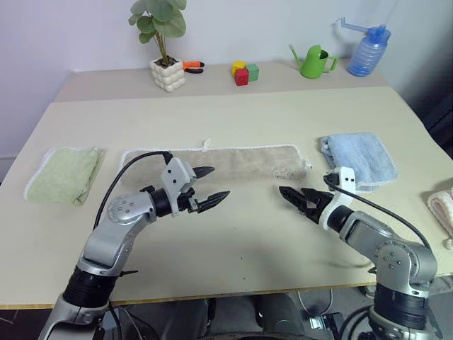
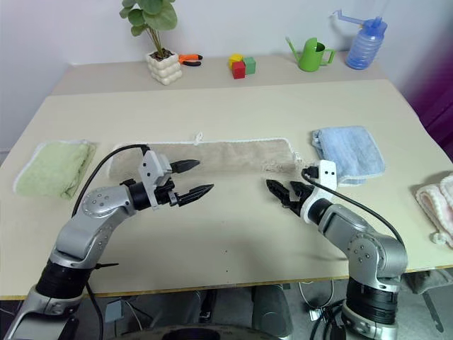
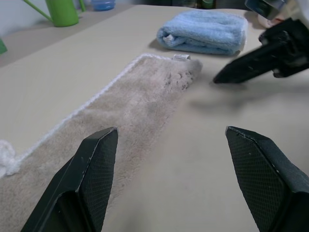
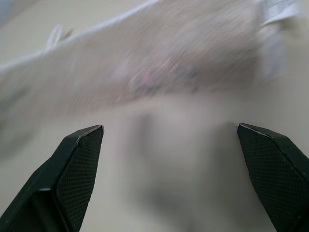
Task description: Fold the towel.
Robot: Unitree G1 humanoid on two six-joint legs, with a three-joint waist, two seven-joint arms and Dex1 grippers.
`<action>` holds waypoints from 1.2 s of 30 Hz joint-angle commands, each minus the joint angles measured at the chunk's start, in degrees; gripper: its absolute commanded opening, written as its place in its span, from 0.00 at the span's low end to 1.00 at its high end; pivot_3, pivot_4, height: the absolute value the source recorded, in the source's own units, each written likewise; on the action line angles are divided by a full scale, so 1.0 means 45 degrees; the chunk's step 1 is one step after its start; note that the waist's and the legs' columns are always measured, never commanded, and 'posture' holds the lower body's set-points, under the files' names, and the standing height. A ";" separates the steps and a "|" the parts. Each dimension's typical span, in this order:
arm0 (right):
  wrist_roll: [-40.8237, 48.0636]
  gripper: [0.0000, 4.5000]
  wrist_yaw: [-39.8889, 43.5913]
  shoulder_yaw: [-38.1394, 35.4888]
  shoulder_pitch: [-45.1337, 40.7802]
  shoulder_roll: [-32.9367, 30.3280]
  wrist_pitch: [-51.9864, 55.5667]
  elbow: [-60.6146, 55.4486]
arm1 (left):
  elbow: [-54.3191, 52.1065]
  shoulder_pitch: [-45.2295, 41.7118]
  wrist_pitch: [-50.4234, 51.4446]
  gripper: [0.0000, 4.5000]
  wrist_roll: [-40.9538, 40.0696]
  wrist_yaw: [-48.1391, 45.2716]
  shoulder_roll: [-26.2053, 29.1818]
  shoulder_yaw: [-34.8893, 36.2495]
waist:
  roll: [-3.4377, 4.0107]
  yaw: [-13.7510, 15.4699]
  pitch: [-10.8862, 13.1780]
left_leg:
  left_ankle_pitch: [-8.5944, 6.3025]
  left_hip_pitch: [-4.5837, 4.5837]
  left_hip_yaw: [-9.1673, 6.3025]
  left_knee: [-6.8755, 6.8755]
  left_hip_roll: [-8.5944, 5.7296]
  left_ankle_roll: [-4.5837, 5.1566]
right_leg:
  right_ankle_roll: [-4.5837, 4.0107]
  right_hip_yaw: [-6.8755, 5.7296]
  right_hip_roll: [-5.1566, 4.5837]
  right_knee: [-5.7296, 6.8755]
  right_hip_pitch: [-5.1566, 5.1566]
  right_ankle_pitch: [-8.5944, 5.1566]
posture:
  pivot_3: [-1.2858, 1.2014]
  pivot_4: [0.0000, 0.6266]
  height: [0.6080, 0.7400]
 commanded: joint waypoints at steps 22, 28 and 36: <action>0.0321 0.00 -0.2337 -0.1390 -0.3427 -0.0629 -0.0853 0.2803 | -0.0683 0.0563 0.0091 0.81 0.0015 0.0578 0.0145 0.0535 | 0.0025 0.0030 0.0002 | 0.0002 -0.0010 0.0005 -0.0009 -0.0004 0.0002 | -0.0001 0.0003 0.0001 -0.0002 -0.0007 -0.0001 | 0.52 0.24 0.94; 0.0180 0.00 -0.0213 -0.0179 -0.3164 -0.3656 -0.1021 0.1551 | -0.0300 0.0313 -0.0018 0.81 0.0037 0.0515 0.0187 0.0559 | 0.0029 -0.0051 0.0005 | -0.0001 -0.0007 0.0009 -0.0015 0.0000 0.0007 | 0.0001 -0.0001 0.0006 -0.0010 -0.0003 -0.0002 | 0.52 0.24 0.94; -0.1897 0.00 0.3278 0.5396 -0.3601 -0.5630 -0.2918 0.0057 | 0.0036 -0.0075 -0.0201 0.81 0.0236 0.0448 0.0043 0.0364 | 0.0027 -0.0047 0.0008 | 0.0000 -0.0003 0.0020 -0.0017 0.0010 0.0007 | 0.0003 -0.0001 0.0010 -0.0019 0.0000 -0.0004 | 0.52 0.24 0.94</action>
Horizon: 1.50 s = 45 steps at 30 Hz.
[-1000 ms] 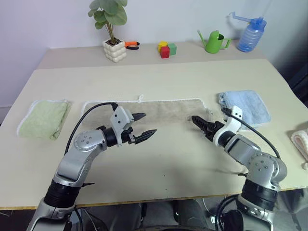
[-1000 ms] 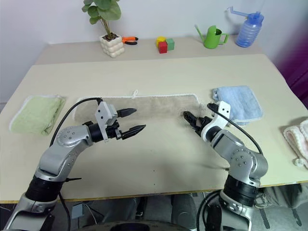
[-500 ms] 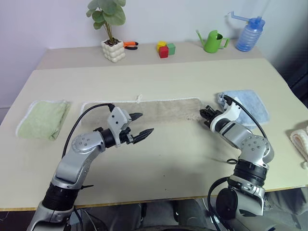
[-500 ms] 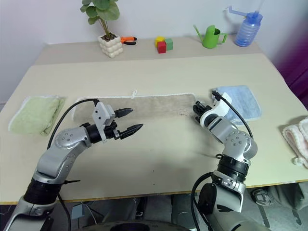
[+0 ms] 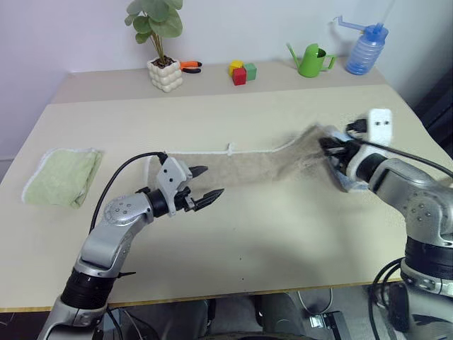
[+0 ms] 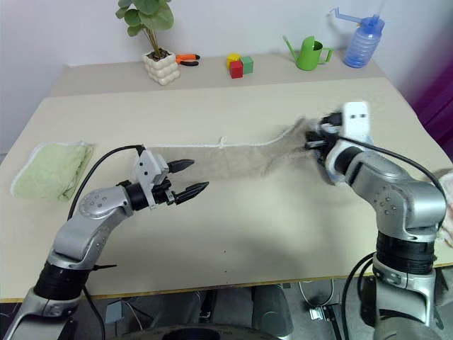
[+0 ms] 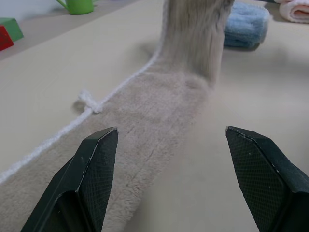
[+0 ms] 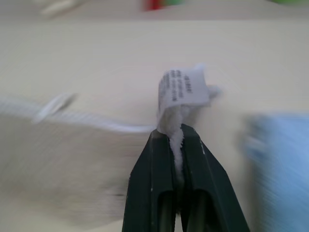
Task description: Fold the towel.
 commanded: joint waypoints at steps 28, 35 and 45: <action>-0.2321 0.41 0.3343 0.1850 -0.0539 0.2048 -0.2842 0.0916 | -0.0203 0.0410 0.0255 0.81 -0.0106 0.1724 -0.0168 0.2267 | -0.0012 0.0054 0.0001 | 0.0002 -0.0010 -0.0022 0.0000 -0.0010 -0.0007 | -0.0001 -0.0005 -0.0005 -0.0009 -0.0008 0.0002 | 0.52 0.24 0.94; -0.4319 0.01 0.2946 0.2766 -0.1425 0.2843 -0.5078 0.4434 | -0.0375 0.1164 0.0592 0.81 -0.0279 0.2469 -0.0337 0.2902 | -0.0010 0.0010 0.0001 | 0.0025 -0.0003 -0.0015 -0.0015 -0.0008 -0.0047 | -0.0002 -0.0003 -0.0003 -0.0007 -0.0014 0.0002 | 0.52 0.24 0.94; -0.6146 0.01 0.3025 0.3980 -0.0900 0.3821 -0.6876 0.6474 | -0.1750 0.3766 0.1485 0.81 -0.0545 0.3343 -0.0624 0.3241 | -0.0022 0.0016 -0.0008 | 0.0033 -0.0002 -0.0013 -0.0012 -0.0009 -0.0062 | -0.0003 0.0003 -0.0005 -0.0006 -0.0013 0.0002 | 0.52 0.24 0.94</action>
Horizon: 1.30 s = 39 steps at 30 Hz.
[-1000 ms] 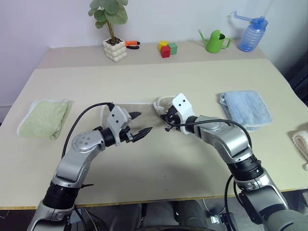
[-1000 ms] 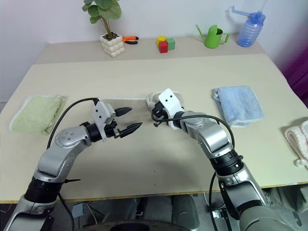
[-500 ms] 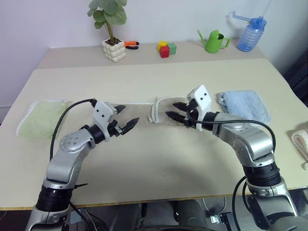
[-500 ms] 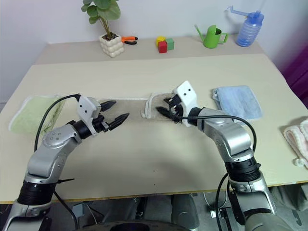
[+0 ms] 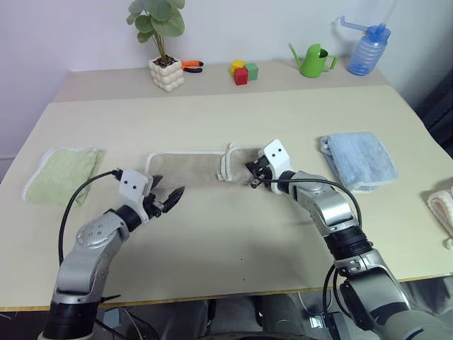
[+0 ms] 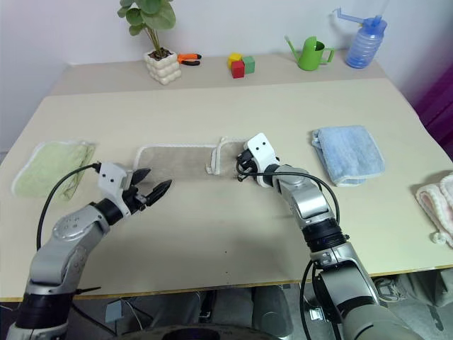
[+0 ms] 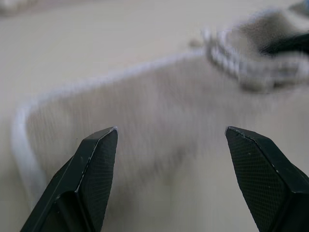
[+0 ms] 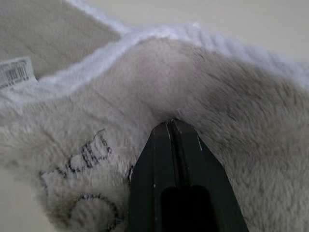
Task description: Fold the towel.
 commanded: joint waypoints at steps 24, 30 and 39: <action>-0.0655 0.95 0.1935 0.0003 0.0640 -0.0960 -0.2743 -0.3754 | 0.1083 -0.3228 0.7733 1.00 -0.7689 0.8609 -0.4819 0.5766 | -0.0008 0.0305 -0.0007 | 0.0014 0.0020 -0.0020 0.0026 -0.0002 -0.0028 | 0.0002 -0.0011 0.0008 0.0012 0.0035 -0.0001 | 0.52 0.24 0.94; -0.0817 0.95 0.1765 0.0011 0.0857 -0.0814 -0.2691 -0.3985 | 0.2278 -0.4100 0.7710 0.95 -0.7778 0.9305 -0.4515 0.5699 | -0.0005 0.0330 -0.0015 | 0.0020 0.0028 -0.0021 0.0028 -0.0003 -0.0038 | 0.0001 -0.0011 0.0008 0.0013 0.0044 0.0000 | 0.52 0.24 0.94; -0.1220 0.96 0.1707 0.0187 0.1771 -0.0997 -0.2556 -0.4771 | 0.2562 -0.4115 0.7085 0.07 -0.7903 0.8952 -0.4088 0.5469 | -0.0008 0.0335 -0.0015 | 0.0024 0.0025 -0.0024 0.0026 -0.0003 -0.0047 | 0.0001 -0.0011 0.0009 0.0012 0.0041 0.0000 | 0.52 0.24 0.94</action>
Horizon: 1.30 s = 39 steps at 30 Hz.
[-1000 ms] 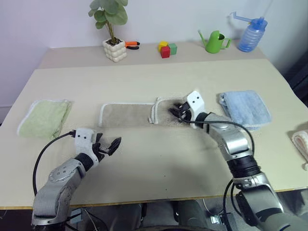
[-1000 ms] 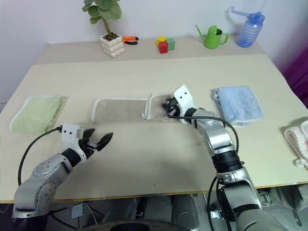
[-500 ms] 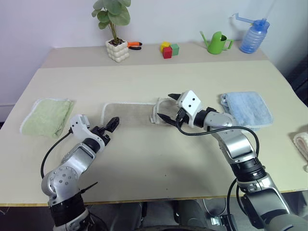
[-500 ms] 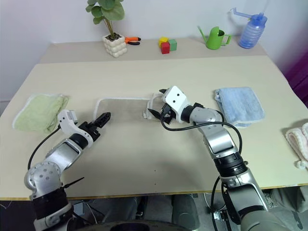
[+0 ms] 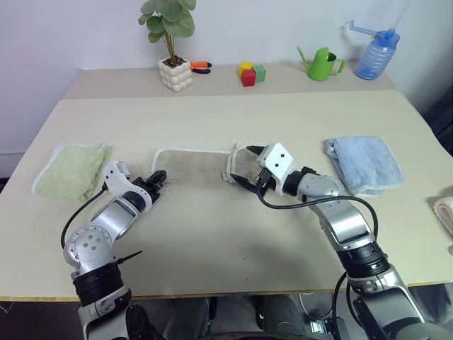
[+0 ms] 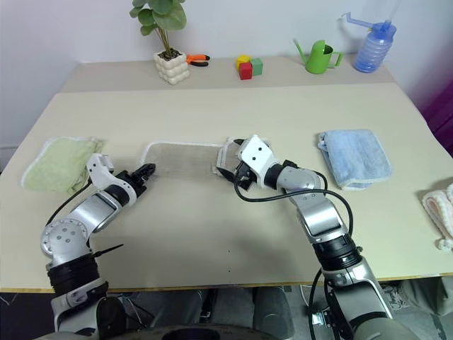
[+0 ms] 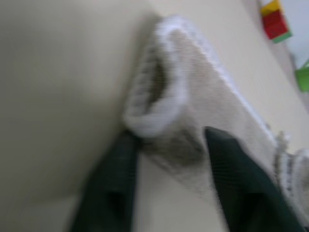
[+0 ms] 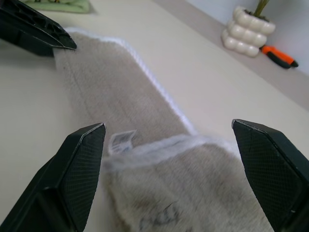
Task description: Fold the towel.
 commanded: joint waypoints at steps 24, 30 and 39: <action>-0.0379 0.96 -0.0121 -0.0403 -0.0014 -0.0226 -0.0203 -0.0312 | -0.3322 -0.0755 -0.2911 0.01 0.1522 -0.7024 0.5432 -0.3547 | -0.0022 -0.0007 0.0013 | -0.0001 -0.0019 0.0000 -0.0022 -0.0002 0.0000 | -0.0003 -0.0001 -0.0005 -0.0019 -0.0018 -0.0001 | 0.52 0.24 0.94; -0.0526 0.96 -0.0301 -0.0427 0.0108 -0.0213 -0.0171 -0.0300 | -0.3829 -0.1818 -0.3298 0.01 0.3154 -0.8778 0.5341 -0.7235 | -0.0020 -0.0136 0.0014 | -0.0001 -0.0016 0.0006 -0.0035 0.0003 0.0001 | -0.0003 0.0003 0.0000 -0.0023 -0.0021 -0.0001 | 0.52 0.24 0.94; -0.0674 0.96 -0.0679 -0.0801 0.0465 -0.0436 -0.0061 -0.0431 | -0.2549 -0.2089 -0.3747 0.01 0.5635 -0.9729 0.5147 -0.9524 | -0.0020 -0.0284 0.0015 | -0.0004 -0.0021 0.0003 -0.0043 0.0005 0.0010 | -0.0003 0.0005 0.0007 -0.0025 -0.0029 -0.0002 | 0.52 0.24 0.94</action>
